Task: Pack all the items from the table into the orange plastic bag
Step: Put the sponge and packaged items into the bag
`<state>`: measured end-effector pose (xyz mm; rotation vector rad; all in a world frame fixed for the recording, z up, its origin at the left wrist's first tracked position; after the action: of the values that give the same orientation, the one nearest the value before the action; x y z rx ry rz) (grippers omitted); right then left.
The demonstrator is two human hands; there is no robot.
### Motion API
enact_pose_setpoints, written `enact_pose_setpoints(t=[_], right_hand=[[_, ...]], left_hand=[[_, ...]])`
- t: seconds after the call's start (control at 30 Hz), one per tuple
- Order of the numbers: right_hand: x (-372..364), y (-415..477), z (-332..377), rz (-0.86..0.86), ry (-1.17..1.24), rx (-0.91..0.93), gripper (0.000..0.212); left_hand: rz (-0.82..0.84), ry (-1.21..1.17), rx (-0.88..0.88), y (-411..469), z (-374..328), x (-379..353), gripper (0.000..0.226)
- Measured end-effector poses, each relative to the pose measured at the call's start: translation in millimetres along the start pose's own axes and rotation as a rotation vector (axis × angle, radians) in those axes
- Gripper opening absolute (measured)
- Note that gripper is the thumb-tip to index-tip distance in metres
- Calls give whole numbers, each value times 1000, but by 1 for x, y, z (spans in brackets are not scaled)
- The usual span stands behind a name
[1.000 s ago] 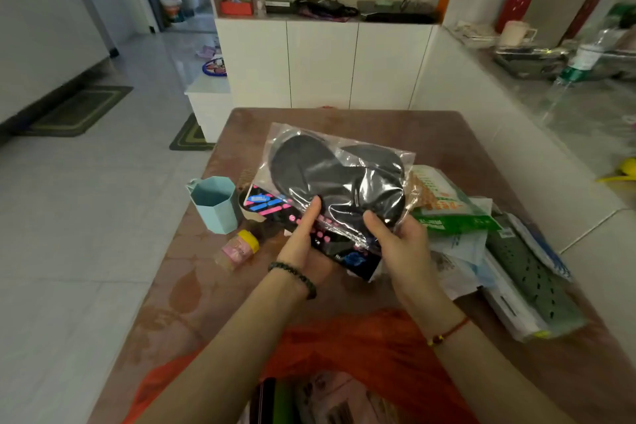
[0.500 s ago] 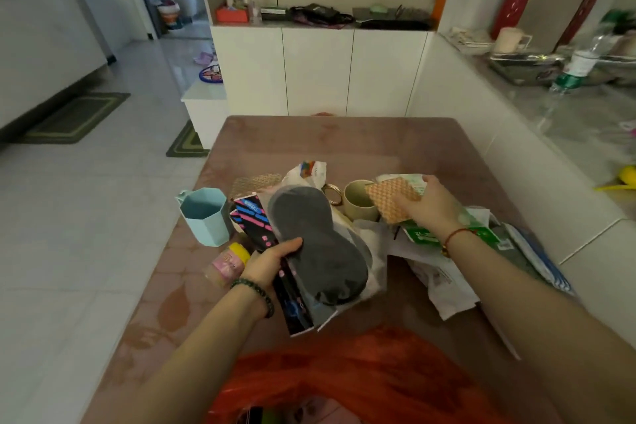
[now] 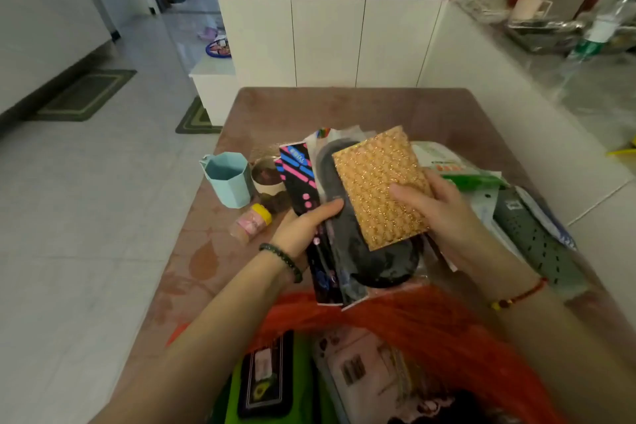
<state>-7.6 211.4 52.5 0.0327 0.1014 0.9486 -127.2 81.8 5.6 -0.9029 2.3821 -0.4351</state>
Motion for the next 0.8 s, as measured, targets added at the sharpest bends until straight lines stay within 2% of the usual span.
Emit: enact_pose_setpoints(t=[0.07, 0.17, 0.27, 0.3, 0.4, 0.43, 0.47, 0.53, 0.6, 0.73, 0.8], right_hand=[[-11, -22, -6, -59, 14, -53, 49], [-15, -50, -8, -77, 123, -129, 68], [-8, -80, -4, -118, 133, -78, 52], [-3, -92, -4, -148, 181, -73, 48], [11, -135, -13, -96, 256, -135, 51], [11, -151, -18, -36, 214, -196, 55], [8, -167, -26, 33, 154, -274, 60], [-2, -195, -46, 147, 27, -439, 64], [-14, -209, -63, 136, -63, -532, 62], [-34, -194, -82, -69, -101, -440, 50], [-45, -182, -84, -53, -196, -381, 47]], left_hand=[[42, 91, -26, -15, 2, -8, 6], [23, 271, -76, -38, 14, -2, 25], [89, 368, -26, -57, 30, 5, 48], [55, 508, -68, -64, 32, 12, 49], [-66, 1455, -350, -75, 43, 39, 55], [-88, 1697, -359, -78, 48, 48, 57], [-124, 1835, -304, -79, 52, 58, 53], [-224, 1756, -250, -81, 48, 65, 35], [-302, 1482, -249, -83, 40, 65, 29], [-317, 1011, -309, -84, 27, 54, 26], [-286, 891, -324, -85, 23, 49, 21]])
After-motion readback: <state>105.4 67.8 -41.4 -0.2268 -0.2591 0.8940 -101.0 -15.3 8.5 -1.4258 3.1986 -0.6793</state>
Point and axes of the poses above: each hand's wrist, its own y-axis towards the middle knuckle, its own x-axis out of the back of the hand, z = x × y, the point moved 4 cm from there along y, towards the middle knuckle, and after that the axes turned 11 degrees about x, right-handed, at the moved point
